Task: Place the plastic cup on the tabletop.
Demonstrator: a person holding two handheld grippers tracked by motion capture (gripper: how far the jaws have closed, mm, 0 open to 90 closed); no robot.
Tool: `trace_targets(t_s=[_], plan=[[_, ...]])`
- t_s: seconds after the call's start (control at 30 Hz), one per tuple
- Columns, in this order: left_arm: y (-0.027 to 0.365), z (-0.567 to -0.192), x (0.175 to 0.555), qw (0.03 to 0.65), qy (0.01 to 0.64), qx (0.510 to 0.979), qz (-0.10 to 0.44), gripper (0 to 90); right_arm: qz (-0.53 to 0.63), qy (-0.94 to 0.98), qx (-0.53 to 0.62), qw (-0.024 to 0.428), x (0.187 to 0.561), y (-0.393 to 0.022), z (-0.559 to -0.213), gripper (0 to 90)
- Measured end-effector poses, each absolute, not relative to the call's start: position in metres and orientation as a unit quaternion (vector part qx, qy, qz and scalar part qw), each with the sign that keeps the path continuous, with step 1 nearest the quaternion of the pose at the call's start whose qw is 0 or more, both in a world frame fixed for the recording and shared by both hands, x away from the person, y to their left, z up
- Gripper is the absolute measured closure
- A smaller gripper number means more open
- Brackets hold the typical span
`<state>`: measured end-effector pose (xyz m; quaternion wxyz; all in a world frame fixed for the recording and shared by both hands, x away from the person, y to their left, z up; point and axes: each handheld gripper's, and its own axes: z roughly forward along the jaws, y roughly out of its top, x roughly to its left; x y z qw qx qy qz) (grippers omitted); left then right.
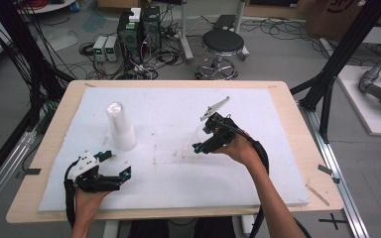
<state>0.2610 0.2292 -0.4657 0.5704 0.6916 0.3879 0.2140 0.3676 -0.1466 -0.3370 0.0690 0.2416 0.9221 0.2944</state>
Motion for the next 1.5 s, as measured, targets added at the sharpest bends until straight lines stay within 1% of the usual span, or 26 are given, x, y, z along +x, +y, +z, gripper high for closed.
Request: trace_targets(t_s=[0.4, 0.8, 1.23, 1.5], plan=[[0.228, -0.466, 0.261, 0.568, 0.385, 0.695, 0.216, 1.8, 0.277, 0.927, 0.241, 0.07, 0.372, -0.143, -0.352, 25.9], [0.228, -0.466, 0.261, 0.567, 0.386, 0.696, 0.214, 1.8, 0.226, 0.944, 0.228, 0.078, 0.376, -0.127, -0.368, 25.9], [0.228, -0.466, 0.262, 0.566, 0.386, 0.697, 0.209, 1.8, 0.205, 0.952, 0.214, 0.077, 0.377, -0.113, -0.379, 25.9], [0.229, -0.465, 0.262, 0.566, 0.386, 0.698, 0.207, 1.8, 0.208, 0.952, 0.206, 0.086, 0.378, -0.106, -0.38, 25.8]])
